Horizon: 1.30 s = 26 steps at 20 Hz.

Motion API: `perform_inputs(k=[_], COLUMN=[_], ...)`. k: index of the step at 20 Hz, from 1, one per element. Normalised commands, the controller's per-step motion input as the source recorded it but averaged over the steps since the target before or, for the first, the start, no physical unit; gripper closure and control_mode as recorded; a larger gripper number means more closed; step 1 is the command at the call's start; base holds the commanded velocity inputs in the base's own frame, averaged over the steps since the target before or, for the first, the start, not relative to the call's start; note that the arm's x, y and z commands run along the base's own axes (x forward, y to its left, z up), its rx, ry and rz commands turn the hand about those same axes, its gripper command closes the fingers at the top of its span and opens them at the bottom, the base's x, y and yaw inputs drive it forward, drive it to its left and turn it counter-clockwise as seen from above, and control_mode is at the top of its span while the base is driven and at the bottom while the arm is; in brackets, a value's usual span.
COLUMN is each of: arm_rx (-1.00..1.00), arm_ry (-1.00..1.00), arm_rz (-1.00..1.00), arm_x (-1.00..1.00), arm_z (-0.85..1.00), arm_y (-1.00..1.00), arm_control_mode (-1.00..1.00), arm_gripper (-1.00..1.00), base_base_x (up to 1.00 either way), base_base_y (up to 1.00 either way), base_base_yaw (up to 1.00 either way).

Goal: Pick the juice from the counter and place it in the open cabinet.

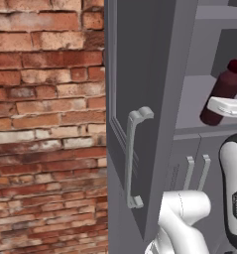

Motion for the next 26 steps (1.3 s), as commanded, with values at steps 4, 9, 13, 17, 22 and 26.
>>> perform_inputs(k=[4, 9, 13, 17, 22, 26], arm_rx=[0.03, 0.00, 0.00, 0.00, 0.00, 0.00], arm_ry=[-0.03, 0.00, 0.00, 0.00, 0.00, 0.00], arm_rz=[-0.05, -0.05, -0.05, -0.04, -0.03, -0.02], arm_x=[0.31, 0.36, 0.34, 0.36, 0.31, 0.31], arm_z=[-0.16, -0.01, -0.05, -0.18, -0.30, -0.26], arm_y=[0.00, 0.00, 0.00, 0.00, 0.00, 0.00], arm_control_mode=[-1.00, -1.00, -1.00, -1.00, -1.00, -1.00], arm_gripper=[1.00, 1.00, 1.00, 1.00, 1.00, 1.00], base_base_x=[0.00, 0.00, 0.00, 0.00, 0.00, 0.00], base_base_y=[0.00, 0.00, 0.00, 0.00, 0.00, 0.00], base_base_yaw=[0.00, 0.00, 0.00, 0.00, 0.00, 0.00])
